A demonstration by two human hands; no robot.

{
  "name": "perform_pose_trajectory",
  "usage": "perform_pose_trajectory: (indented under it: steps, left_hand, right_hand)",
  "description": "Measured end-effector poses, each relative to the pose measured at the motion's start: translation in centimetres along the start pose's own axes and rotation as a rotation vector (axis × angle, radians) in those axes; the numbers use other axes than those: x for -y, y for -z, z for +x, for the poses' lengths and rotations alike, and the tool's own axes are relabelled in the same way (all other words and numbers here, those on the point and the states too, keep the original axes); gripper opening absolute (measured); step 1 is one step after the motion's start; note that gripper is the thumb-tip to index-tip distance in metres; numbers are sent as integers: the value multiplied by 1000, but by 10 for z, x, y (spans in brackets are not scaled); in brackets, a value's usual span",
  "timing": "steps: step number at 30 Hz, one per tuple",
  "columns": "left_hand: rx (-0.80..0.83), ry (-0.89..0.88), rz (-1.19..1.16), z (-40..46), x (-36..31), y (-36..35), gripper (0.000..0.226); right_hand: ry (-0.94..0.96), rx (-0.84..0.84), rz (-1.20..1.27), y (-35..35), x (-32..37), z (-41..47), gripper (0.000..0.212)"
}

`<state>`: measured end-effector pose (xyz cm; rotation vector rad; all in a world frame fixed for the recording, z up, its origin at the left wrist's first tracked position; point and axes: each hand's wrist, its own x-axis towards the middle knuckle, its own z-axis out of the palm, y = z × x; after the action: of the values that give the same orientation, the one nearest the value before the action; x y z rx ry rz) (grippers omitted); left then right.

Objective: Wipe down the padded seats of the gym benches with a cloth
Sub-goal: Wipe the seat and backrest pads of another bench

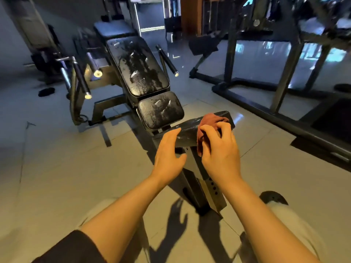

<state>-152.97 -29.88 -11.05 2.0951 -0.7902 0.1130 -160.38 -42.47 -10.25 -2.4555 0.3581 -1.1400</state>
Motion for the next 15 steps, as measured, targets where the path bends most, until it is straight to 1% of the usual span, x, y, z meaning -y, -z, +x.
perform_pose_trajectory:
  steps: [4,6,8,10,12,13,15]
  left_hand:
    - [172,-105,39,16,20,12,77]
    - [238,-168,50,23,36,18,79]
    - [281,-229,62,28,55,26,80]
    - [330,-270,69,32,73,35,82]
    - [391,-316,85,37,89,44,85]
    - [427,-336,93,39,96,48,86]
    - [502,-371,101,43,108,55,87]
  right_hand:
    - [143,99,-269,-14,18,-13,48]
    - [145,48,-348,-17,21,-13,48]
    - [46,-71,-354,-27,32,-12,40]
    - [-96,-175,-388,-46,46,-10,37]
    - [-194,-215,-457,-67,58,-9,40]
    - [-213,-221,-495,-74,62,-8,41]
    - [-226,-229,-552,-80,69,-6,34]
